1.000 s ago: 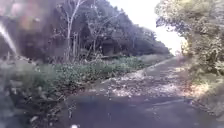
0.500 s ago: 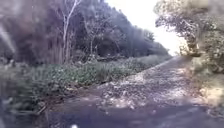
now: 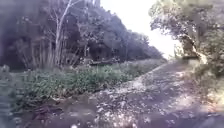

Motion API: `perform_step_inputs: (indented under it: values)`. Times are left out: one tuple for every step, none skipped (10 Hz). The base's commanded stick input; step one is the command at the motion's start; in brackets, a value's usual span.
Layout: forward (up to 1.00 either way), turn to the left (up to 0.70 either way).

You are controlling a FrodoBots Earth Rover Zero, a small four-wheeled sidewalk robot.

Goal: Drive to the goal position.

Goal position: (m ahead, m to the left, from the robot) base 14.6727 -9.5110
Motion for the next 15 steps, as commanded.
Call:
perform_step_inputs:
  values:
    - [0.70,-0.35]
    - [0.70,-0.35]
    - [0.70,-0.35]
    - [0.70,-0.35]
    - [0.70,-0.35]
    - [0.70,-0.35]
    - [0.70,-0.35]
    - [0.70,-0.35]
    - [0.70,-0.35]
    - [0.70,-0.35]
    - [0.70,-0.35]
    - [0.70,-0.35]
    - [0.70,-0.35]
    - [0.70,-0.35]
    - [0.69,-0.34]
